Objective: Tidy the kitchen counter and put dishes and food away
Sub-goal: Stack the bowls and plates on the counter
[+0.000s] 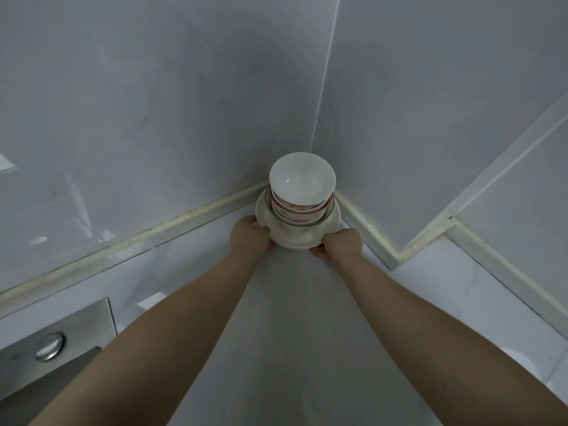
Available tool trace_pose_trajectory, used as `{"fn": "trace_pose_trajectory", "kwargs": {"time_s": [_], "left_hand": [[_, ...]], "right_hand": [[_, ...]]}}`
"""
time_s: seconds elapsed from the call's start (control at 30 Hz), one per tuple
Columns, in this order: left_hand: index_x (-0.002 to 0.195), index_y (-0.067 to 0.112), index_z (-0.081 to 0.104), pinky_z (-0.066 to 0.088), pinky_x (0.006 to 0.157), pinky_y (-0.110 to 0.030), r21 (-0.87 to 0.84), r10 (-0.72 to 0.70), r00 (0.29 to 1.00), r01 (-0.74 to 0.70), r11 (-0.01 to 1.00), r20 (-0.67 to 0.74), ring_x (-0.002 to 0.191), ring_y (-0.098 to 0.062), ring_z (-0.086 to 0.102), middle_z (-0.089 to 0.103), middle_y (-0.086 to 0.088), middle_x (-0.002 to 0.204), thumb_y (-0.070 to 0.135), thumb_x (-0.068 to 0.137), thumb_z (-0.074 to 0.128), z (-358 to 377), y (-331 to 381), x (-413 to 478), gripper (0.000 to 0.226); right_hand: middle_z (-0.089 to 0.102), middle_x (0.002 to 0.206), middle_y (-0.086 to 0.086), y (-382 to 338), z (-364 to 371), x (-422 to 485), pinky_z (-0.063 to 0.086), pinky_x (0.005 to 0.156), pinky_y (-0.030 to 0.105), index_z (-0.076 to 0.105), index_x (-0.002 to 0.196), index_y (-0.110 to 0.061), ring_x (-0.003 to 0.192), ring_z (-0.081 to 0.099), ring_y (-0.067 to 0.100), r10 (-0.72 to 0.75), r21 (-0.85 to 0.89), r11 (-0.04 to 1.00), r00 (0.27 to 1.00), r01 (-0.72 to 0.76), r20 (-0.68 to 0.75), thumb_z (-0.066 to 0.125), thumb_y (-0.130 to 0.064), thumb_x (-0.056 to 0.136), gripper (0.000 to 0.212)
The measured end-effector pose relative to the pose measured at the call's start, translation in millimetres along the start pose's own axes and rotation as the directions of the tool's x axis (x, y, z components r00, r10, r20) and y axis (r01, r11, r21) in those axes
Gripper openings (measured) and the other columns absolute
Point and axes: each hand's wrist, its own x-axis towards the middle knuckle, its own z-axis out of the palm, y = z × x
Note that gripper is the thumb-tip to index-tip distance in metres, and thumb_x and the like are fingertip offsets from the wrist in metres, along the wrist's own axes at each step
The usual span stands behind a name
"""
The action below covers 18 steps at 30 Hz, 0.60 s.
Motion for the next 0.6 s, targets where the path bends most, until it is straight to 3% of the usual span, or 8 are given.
{"fn": "trace_pose_trajectory", "kwargs": {"time_s": [0.2,0.27,0.33,0.4,0.47,0.6], "left_hand": [[0.118,0.004,0.060,0.058,0.078,-0.046,-0.016,-0.002,1.000,0.002,1.000,-0.002,0.084,-0.034,0.068,0.067,-0.015,0.095,0.016,0.070,0.056,2,-3,0,0.049],[0.113,0.004,0.062,0.057,0.082,-0.044,-0.019,-0.043,0.999,0.043,0.999,0.000,0.087,-0.033,0.068,0.069,-0.017,0.099,0.012,0.078,0.058,2,-7,-2,0.037],[0.090,0.003,0.066,0.057,0.081,-0.041,-0.017,-0.102,0.995,0.102,0.995,0.014,0.080,-0.030,0.069,0.070,-0.019,0.092,0.011,0.082,0.059,2,-6,-10,0.013],[0.071,0.003,0.058,0.057,0.067,-0.033,-0.077,-0.169,0.983,0.174,0.982,0.066,0.054,-0.021,0.068,0.065,-0.020,0.079,0.008,0.087,0.058,6,-3,-21,0.017],[0.074,0.001,0.052,0.055,0.058,-0.031,-0.176,-0.229,0.962,0.253,0.951,0.148,0.045,-0.021,0.062,0.057,-0.016,0.075,0.006,0.091,0.054,8,3,-35,0.018],[0.105,0.001,0.044,0.051,0.060,-0.034,-0.116,-0.255,0.930,0.293,0.949,0.264,0.063,-0.025,0.059,0.055,-0.013,0.080,0.010,0.096,0.046,4,18,-64,0.012]], "right_hand": [[0.064,0.048,0.010,4,1,3,0.060,0.065,0.038,0.065,0.072,0.006,0.053,0.067,0.024,-0.009,0.017,1.000,1.000,0.008,0.013,0.047,0.004,0.078,0.019],[0.065,0.052,0.011,6,-1,1,0.060,0.071,0.042,0.063,0.066,0.002,0.058,0.068,0.028,-0.033,-0.014,0.999,0.999,0.034,0.027,0.049,0.002,0.078,0.019],[0.064,0.057,0.014,6,-3,-5,0.058,0.075,0.046,0.059,0.066,0.000,0.061,0.068,0.033,-0.043,-0.045,0.998,0.998,0.045,0.044,0.052,-0.001,0.081,0.017],[0.063,0.061,0.016,4,-7,-14,0.059,0.071,0.045,0.057,0.071,0.000,0.058,0.066,0.031,-0.039,-0.052,0.998,0.997,0.042,0.063,0.053,-0.003,0.084,0.014],[0.062,0.065,0.016,1,-13,-27,0.058,0.061,0.039,0.057,0.073,0.000,0.054,0.064,0.026,-0.045,-0.065,0.997,0.996,0.050,0.078,0.053,-0.004,0.086,0.014],[0.062,0.071,0.013,-7,-26,-53,0.056,0.058,0.036,0.056,0.073,-0.004,0.056,0.063,0.024,-0.082,-0.108,0.990,0.992,0.092,0.095,0.053,-0.008,0.088,0.016]]}}
